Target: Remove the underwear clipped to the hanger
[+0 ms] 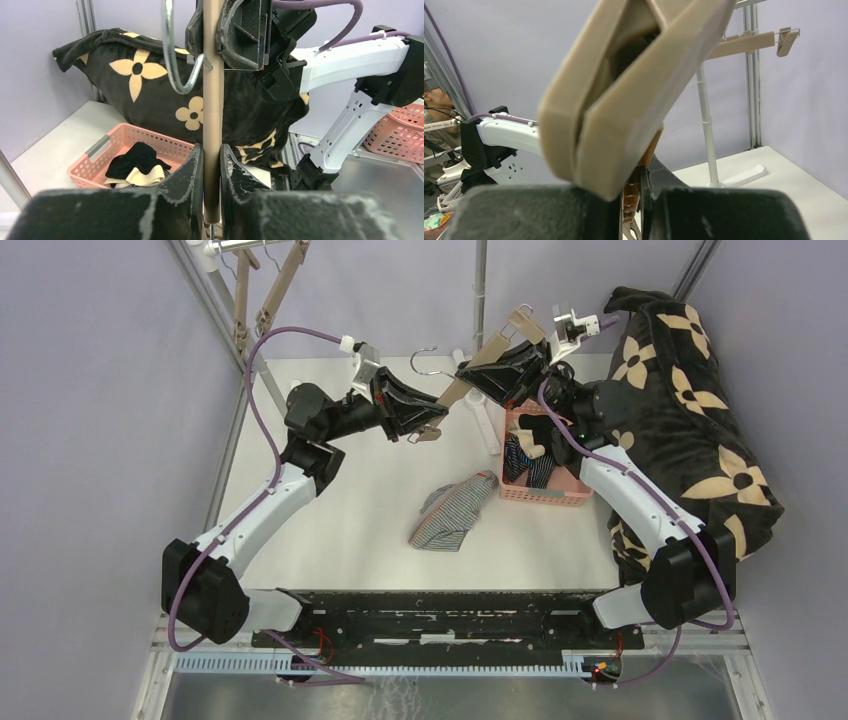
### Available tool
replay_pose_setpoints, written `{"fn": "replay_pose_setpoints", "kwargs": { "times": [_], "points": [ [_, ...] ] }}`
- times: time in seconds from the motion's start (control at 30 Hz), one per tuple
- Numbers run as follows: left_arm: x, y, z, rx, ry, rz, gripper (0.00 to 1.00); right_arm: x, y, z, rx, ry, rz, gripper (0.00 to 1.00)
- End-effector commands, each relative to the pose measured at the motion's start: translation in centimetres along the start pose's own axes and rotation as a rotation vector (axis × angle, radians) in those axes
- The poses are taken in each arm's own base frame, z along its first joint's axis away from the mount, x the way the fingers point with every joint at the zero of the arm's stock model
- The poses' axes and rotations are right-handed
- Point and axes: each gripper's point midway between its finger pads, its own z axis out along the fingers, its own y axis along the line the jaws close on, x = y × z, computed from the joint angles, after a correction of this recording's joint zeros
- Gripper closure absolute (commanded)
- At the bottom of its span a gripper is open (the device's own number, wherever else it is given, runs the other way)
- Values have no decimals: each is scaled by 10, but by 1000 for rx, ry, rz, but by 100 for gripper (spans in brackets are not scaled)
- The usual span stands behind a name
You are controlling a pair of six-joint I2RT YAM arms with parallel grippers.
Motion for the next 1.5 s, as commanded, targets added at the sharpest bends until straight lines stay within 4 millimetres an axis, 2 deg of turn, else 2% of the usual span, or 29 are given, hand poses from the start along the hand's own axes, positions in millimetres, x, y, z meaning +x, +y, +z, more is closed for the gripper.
{"fn": "replay_pose_setpoints", "kwargs": {
  "times": [0.0, 0.07, 0.13, 0.27, 0.4, 0.57, 0.8, 0.87, 0.93, 0.97, 1.13, 1.17, 1.23, 1.27, 1.37, 1.4, 1.47],
  "points": [
    [-16, -13, 3, 64, -15, 21, 88, -24, 19, 6, -59, -55, -71, 99],
    [-14, -14, 3, 71, -3, 8, 90, -24, 19, 6, -56, -56, -74, 99],
    [-11, -16, 4, 86, 10, -15, 84, -25, 17, 7, -51, -58, -78, 99],
    [-5, -18, 3, 100, 27, -47, 82, -25, 15, 8, -49, -57, -77, 99],
    [-5, -20, 1, 102, 27, -47, 65, -26, 13, 10, -48, -60, -77, 99],
    [0, -19, -1, 88, 45, -42, 59, -28, 13, 11, -49, -65, -80, 99],
    [5, -15, -3, 67, 65, -32, 66, -26, 12, 11, -49, -66, -73, 99],
    [6, -13, -3, 55, 62, -26, 77, -26, 13, 11, -49, -66, -72, 99],
    [3, -7, -4, 10, 48, -6, 95, -26, 14, 11, -51, -66, -71, 99],
    [0, -4, -5, -17, 42, 7, 97, -26, 14, 11, -52, -66, -72, 99],
    [-19, 10, -10, -163, 47, 34, 97, -21, 13, 10, -43, -56, -72, 99],
    [-24, 12, -11, -189, 53, 32, 97, -19, 11, 9, -36, -50, -73, 96],
    [-34, 8, -11, -197, 59, 36, 97, -14, 7, 8, -12, -41, -82, 78],
    [-39, 6, -13, -203, 56, 40, 97, -13, 4, 6, 4, -40, -88, 61],
    [-56, 2, -20, -260, 62, 56, 97, -5, -6, 1, 63, -27, -101, 45],
    [-60, 2, -24, -287, 70, 63, 97, -1, -11, -1, 92, -12, -103, 36],
    [-67, 3, -30, -334, 90, 91, 97, 4, -19, -6, 140, 8, -113, 27]
  ]
}}
